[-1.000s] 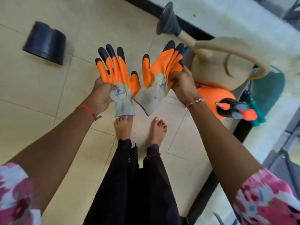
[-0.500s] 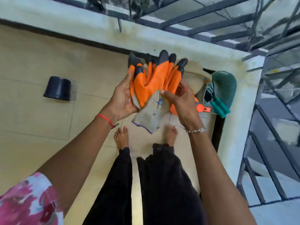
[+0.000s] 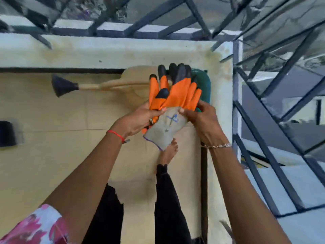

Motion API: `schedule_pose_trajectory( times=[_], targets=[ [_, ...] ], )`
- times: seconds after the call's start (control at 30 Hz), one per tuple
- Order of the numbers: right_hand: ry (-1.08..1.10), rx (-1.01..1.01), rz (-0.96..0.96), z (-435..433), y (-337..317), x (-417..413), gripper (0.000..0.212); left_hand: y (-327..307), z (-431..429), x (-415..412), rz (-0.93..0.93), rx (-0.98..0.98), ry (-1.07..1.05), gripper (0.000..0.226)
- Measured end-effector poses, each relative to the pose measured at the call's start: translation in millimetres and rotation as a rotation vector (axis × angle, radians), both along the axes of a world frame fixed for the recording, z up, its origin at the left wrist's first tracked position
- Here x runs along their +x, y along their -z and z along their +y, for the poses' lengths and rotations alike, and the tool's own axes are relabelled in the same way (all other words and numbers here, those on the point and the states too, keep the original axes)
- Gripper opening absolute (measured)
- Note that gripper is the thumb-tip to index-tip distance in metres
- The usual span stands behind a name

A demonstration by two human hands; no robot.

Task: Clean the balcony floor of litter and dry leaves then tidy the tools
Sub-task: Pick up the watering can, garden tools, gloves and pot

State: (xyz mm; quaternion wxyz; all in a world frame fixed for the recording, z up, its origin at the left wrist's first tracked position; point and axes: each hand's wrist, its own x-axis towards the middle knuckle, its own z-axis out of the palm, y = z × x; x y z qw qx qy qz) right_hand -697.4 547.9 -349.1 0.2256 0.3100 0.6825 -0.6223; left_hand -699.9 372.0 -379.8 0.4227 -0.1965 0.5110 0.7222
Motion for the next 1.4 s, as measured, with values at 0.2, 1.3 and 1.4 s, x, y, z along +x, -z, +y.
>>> schedule_pose_trajectory(
  times=[0.2,1.3,1.4],
  targets=[
    [0.073,0.129,0.073,87,45,-53,0.037,53,77,-68,0.139,-0.113,0.019,0.034],
    [-0.283,0.611,0.001,82,164,-55,0.023,166,155,2,-0.117,-0.228,0.030,0.015],
    [-0.295,0.614,0.111,51,129,-51,0.022,96,114,-81,0.261,-0.318,0.250,0.039]
  ],
)
